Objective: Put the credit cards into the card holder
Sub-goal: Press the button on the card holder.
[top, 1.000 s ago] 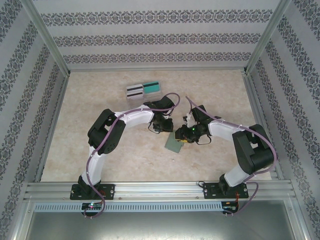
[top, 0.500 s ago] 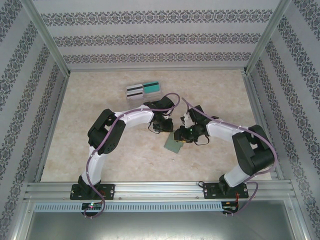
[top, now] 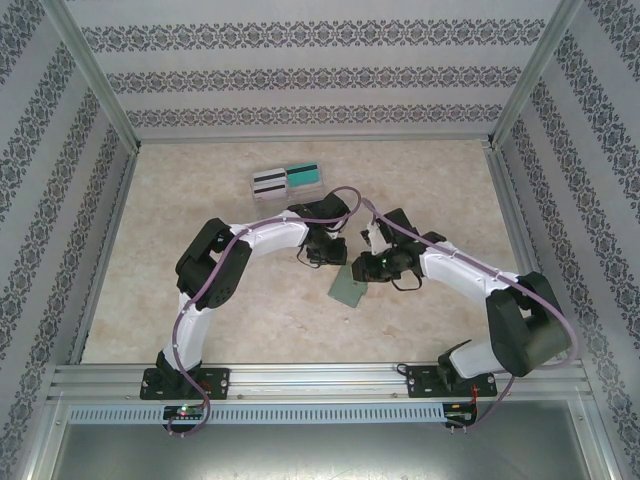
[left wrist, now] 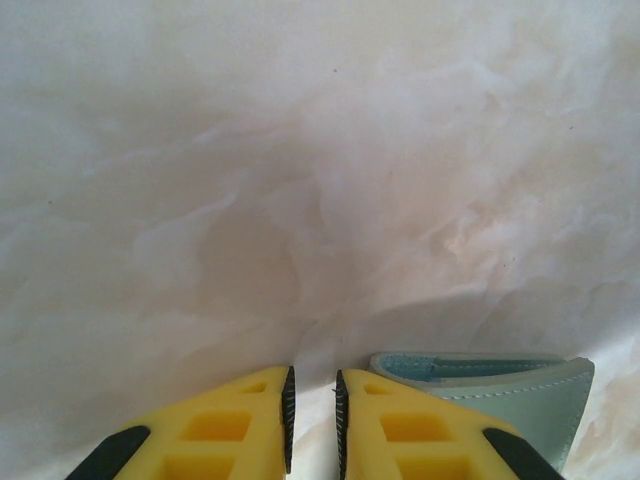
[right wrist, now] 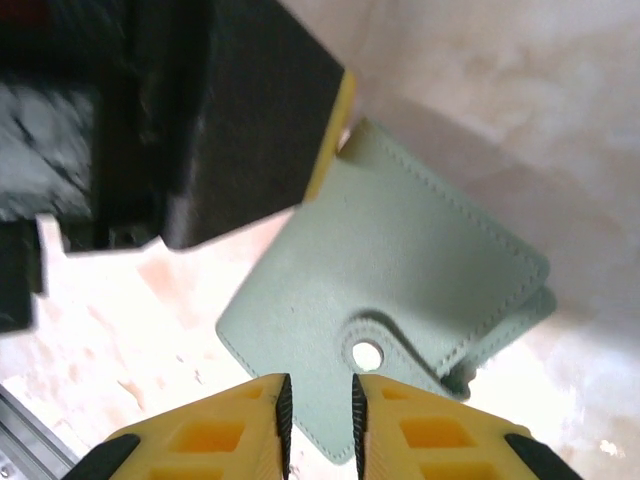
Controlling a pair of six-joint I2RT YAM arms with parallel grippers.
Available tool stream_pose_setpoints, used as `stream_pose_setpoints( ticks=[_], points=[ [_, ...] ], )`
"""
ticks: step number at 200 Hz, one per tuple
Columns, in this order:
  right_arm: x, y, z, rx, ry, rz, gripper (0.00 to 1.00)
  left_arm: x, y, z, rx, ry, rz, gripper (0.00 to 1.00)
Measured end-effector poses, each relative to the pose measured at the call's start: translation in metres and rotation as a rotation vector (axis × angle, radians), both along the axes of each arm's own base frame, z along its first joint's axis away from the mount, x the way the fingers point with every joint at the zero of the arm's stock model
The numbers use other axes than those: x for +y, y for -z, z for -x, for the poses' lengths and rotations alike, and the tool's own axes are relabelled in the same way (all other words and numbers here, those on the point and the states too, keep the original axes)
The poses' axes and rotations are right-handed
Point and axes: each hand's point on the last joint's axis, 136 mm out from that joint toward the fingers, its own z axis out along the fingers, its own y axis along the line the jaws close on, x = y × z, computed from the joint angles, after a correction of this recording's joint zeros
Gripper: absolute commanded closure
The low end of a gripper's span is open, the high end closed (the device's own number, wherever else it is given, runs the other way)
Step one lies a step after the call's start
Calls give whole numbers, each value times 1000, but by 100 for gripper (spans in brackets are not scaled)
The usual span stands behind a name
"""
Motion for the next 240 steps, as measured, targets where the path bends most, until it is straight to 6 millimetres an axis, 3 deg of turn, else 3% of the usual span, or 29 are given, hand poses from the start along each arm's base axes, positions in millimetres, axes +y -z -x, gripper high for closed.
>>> stream_pose_setpoints(
  ticks=[28, 90, 240],
  points=[
    [-2, 9, 11, 23, -15, 41, 76, 0, 0, 0, 0, 0, 0, 79],
    [-4, 33, 14, 69, -23, 112, 79, 0, 0, 0, 0, 0, -1, 79],
    [3, 36, -1, 27, -31, 174, 81, 1, 1, 0, 1, -2, -1, 79]
  ],
)
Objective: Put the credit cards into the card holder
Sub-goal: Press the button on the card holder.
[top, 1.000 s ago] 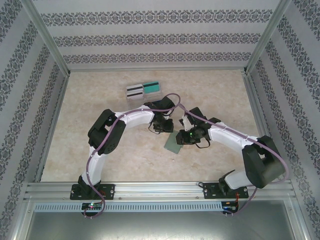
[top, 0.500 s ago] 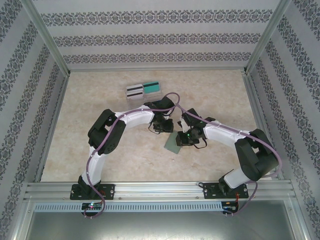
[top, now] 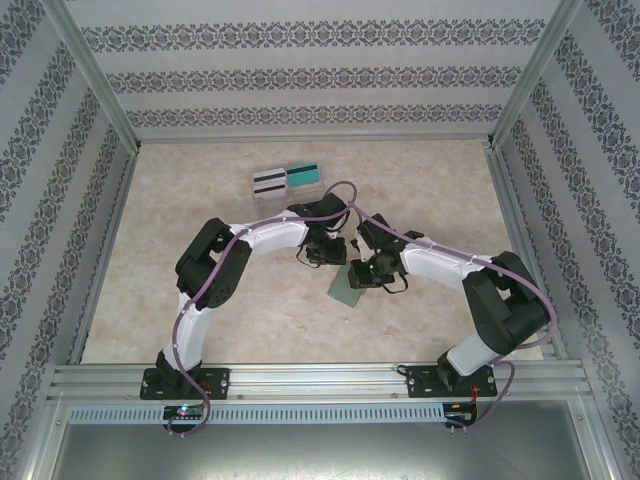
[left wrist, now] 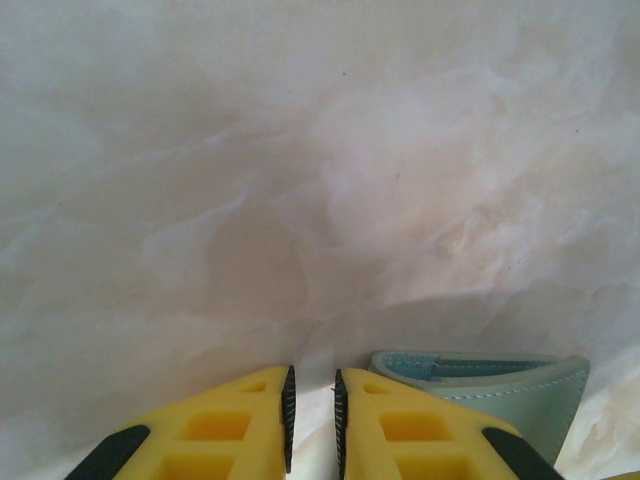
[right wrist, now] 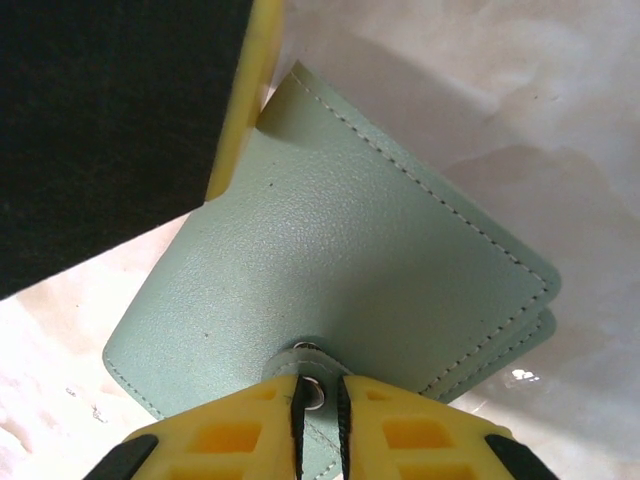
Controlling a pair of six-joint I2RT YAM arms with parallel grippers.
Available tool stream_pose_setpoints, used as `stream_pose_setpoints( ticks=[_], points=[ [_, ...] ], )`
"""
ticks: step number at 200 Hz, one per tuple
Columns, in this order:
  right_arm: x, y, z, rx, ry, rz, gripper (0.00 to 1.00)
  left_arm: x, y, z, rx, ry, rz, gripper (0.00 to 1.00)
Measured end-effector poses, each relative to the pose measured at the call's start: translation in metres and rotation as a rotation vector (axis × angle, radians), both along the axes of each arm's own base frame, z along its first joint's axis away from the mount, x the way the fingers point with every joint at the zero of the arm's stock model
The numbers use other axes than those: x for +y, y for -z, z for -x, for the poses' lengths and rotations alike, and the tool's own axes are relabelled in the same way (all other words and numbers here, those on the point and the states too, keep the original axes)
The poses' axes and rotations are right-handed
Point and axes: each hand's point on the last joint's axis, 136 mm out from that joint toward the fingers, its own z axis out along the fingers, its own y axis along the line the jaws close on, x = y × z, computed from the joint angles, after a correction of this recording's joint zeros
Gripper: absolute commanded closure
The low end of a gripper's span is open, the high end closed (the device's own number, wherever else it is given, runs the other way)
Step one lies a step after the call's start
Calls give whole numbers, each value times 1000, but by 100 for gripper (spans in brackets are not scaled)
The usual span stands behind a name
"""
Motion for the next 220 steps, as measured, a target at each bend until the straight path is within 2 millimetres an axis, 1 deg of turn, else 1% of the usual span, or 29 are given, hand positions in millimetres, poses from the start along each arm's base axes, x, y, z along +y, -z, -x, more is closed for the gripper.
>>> stream_pose_setpoints(
  ticks=[27, 49, 72, 126, 220],
  points=[
    [1, 1, -1, -7, -2, 20, 82, 0, 0, 0, 0, 0, 0, 80],
    [4, 1, -2, -14, 5, 45, 83, 1, 1, 0, 0, -6, 2, 84],
    [8, 2, -4, -24, 9, 70, 82, 3, 2, 1, -10, -15, 14, 85],
    [12, 4, -5, -25, 19, 114, 83, 7, 3, 4, -28, -40, 43, 86],
    [11, 8, -4, 18, 13, 192, 84, 8, 4, 4, -18, -71, 55, 87]
  ],
)
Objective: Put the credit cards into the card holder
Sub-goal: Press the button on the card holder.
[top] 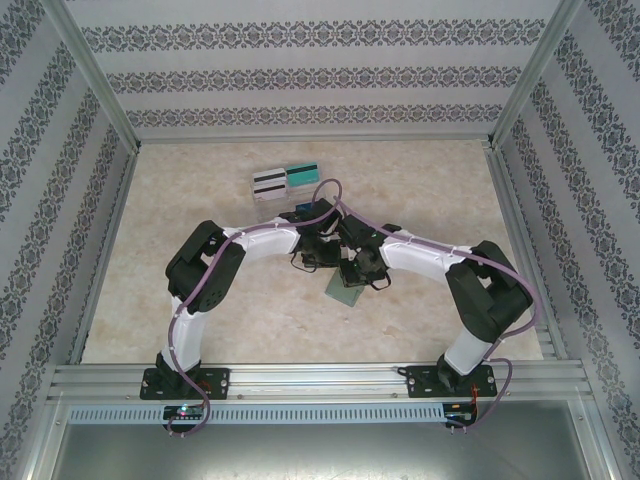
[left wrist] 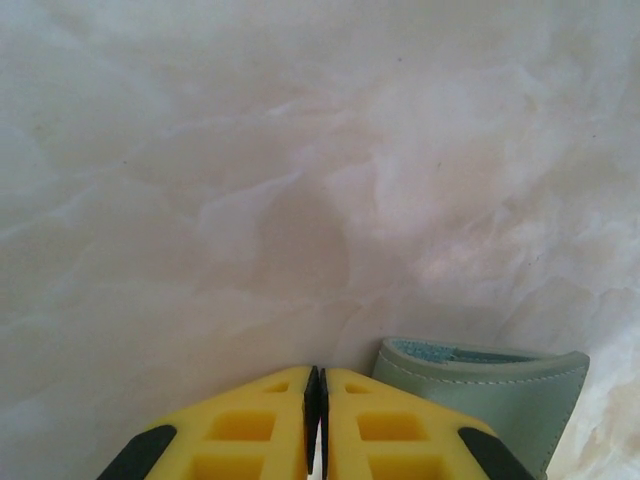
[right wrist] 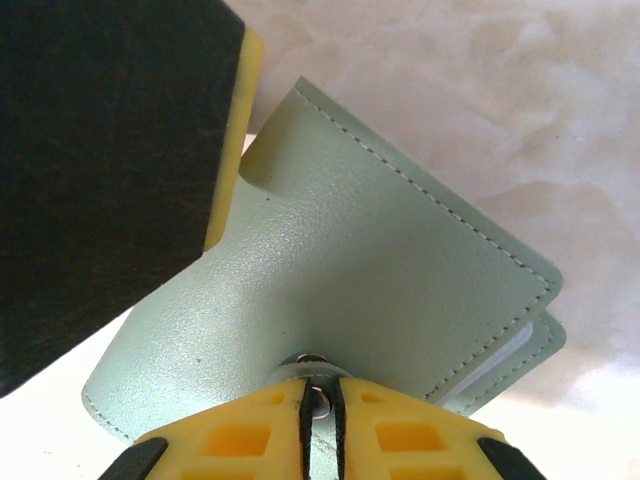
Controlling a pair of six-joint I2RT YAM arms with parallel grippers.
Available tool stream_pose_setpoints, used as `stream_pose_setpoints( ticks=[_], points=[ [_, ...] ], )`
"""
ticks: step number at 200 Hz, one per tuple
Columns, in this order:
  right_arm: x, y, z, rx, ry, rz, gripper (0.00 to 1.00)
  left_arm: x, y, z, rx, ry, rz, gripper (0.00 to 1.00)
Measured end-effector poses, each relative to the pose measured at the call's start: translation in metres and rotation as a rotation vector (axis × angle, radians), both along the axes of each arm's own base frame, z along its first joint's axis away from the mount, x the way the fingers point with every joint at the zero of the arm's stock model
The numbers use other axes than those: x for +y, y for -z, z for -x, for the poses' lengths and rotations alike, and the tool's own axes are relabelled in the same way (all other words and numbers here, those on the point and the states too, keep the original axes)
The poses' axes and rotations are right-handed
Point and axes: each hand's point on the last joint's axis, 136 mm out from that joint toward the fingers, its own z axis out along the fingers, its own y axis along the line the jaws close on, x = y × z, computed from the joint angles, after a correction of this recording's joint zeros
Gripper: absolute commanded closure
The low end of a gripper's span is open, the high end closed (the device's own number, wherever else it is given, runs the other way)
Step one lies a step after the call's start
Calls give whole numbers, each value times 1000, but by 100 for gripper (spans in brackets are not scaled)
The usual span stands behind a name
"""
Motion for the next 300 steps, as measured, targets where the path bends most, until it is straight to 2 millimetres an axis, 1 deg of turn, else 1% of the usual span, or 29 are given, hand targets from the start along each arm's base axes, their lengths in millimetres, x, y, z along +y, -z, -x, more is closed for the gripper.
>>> stream_pose_setpoints(
  ticks=[65, 122, 209, 236, 248, 276, 288, 300],
  points=[
    [-1, 3, 1, 19, 22, 69, 86, 1, 1, 0, 26, -25, 31, 89],
    [-4, 3, -3, -5, 35, 153, 89, 1, 1, 0, 45, -39, 56, 89],
    [-3, 3, -2, -38, 46, 194, 90, 2, 1, 0, 33, -50, 71, 90],
    [-3, 1, -1, -60, 43, 182, 89, 3, 0, 1, 14, -40, 71, 90],
    [-1, -3, -1, -79, 31, 161, 88, 4, -1, 4, 7, -34, 62, 90],
    [2, -8, 9, -54, -9, 105, 85, 11, -1, 21, 28, -17, 34, 90],
    [3, -11, 10, -34, -14, 69, 84, 11, -1, 25, 31, -14, 28, 90],
    [3, -18, 9, -31, -10, 29, 83, 13, -1, 26, 32, -13, 24, 90]
  ],
)
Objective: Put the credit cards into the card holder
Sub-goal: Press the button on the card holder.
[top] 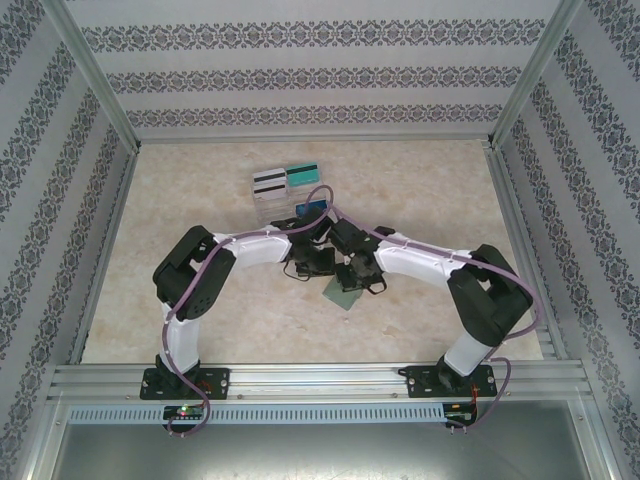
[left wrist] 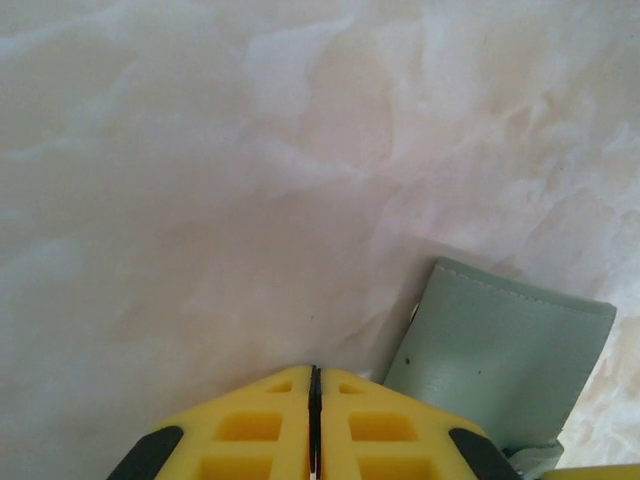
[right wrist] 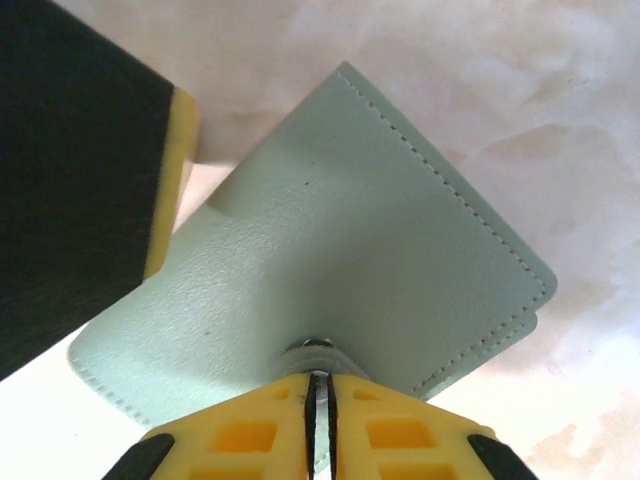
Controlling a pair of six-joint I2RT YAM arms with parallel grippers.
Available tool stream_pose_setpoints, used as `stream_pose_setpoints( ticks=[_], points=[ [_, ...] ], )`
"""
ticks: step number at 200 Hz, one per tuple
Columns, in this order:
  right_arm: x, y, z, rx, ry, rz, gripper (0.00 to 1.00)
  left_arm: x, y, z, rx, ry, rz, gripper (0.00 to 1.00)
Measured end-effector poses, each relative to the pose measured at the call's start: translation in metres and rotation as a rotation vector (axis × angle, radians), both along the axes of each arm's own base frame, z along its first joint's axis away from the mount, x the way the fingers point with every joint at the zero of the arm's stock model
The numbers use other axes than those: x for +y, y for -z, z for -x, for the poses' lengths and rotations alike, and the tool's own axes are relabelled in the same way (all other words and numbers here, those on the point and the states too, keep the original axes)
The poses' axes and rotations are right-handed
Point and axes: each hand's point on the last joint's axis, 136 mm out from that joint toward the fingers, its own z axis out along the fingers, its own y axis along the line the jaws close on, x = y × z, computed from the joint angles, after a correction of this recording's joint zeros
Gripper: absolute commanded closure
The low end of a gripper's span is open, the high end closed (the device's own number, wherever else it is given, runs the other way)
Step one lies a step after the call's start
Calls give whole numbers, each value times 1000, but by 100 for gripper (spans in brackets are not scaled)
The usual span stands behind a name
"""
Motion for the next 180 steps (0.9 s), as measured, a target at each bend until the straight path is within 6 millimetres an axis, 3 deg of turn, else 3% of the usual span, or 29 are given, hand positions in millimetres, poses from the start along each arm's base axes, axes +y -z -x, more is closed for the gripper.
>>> stream_pose_setpoints(
  ticks=[50, 108, 157, 180],
  points=[
    [3, -48, -6, -85, -8, -151, 82, 4, -4, 3, -21, 5, -15, 89],
    [-7, -7, 24, 31, -33, -86, 83, 13, -20, 4, -65, 0, -21, 89],
    [-6, -1, 23, 28, -25, -91, 81, 40, -35, 0, -102, -44, -41, 86],
    [-25, 1, 27, 29, 57, -139, 75, 59, -47, -3, -144, -79, -50, 83]
  ],
)
